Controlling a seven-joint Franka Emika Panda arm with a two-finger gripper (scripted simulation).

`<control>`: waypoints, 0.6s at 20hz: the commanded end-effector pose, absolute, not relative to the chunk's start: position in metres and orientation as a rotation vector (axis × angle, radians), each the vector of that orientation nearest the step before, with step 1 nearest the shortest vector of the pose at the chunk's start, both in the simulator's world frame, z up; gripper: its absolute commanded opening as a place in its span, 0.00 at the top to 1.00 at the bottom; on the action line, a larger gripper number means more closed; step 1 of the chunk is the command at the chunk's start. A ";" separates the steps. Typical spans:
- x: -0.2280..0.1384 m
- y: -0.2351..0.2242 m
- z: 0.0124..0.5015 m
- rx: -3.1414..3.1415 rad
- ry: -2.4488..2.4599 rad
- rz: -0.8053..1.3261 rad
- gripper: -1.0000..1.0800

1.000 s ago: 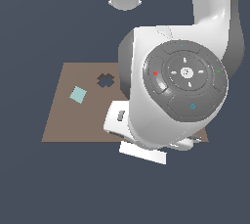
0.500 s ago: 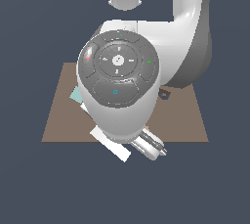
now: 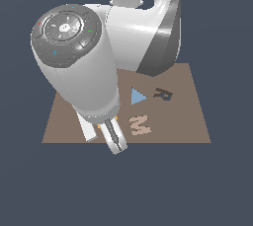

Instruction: Insert a designated object into the corresponding slot on a board.

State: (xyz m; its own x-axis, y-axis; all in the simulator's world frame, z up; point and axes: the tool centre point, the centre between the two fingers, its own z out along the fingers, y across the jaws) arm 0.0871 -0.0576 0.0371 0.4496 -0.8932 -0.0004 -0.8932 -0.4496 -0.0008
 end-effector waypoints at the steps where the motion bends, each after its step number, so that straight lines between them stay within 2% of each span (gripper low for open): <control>1: 0.072 -0.069 0.038 -2.561 1.817 -0.001 1.00; 12: 0.000 -0.090 0.039 -1.991 2.427 0.001 1.00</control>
State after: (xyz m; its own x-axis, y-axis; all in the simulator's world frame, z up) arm 0.0093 -0.0894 0.0390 -0.1270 -0.9919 -0.0012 -0.9919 0.1270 -0.0003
